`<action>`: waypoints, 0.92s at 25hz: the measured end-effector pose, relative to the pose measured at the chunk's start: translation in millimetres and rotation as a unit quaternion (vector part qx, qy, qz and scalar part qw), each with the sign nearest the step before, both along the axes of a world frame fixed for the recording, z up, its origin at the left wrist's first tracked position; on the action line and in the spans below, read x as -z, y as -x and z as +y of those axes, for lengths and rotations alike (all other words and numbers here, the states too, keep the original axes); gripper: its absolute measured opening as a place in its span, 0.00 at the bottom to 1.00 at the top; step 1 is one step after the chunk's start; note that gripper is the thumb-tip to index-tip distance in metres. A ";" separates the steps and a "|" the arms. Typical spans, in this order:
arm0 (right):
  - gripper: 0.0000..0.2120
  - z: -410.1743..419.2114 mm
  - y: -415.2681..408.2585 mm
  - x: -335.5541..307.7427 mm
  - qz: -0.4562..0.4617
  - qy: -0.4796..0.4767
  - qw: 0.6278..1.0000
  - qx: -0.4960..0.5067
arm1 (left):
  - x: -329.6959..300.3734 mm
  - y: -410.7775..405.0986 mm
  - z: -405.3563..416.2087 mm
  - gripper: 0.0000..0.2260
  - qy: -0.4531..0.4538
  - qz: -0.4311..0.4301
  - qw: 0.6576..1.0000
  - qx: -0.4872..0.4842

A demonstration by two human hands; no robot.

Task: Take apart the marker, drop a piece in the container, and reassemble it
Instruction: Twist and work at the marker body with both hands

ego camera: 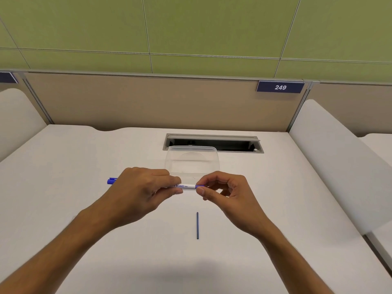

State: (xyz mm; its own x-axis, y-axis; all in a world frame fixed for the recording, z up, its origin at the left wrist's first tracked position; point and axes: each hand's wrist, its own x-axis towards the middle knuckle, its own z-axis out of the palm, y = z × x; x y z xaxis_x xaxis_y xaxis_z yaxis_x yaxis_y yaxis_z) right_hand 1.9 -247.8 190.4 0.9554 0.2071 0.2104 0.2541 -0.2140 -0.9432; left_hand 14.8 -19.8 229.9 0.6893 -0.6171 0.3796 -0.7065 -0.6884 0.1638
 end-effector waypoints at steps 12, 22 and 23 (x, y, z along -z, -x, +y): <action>0.01 -5.5 3.4 1.5 -0.001 0.012 1.000 0.010 | 4.9 -6.5 13.1 0.12 0.021 0.029 0.999 0.006; 0.08 0.4 7.8 4.9 -0.050 0.102 0.993 0.043 | 4.7 -7.2 30.5 0.10 -0.002 0.026 1.000 0.014; 0.07 2.0 7.3 7.7 -0.054 0.112 0.991 0.051 | 4.8 -7.1 32.6 0.09 -0.009 0.021 1.000 0.013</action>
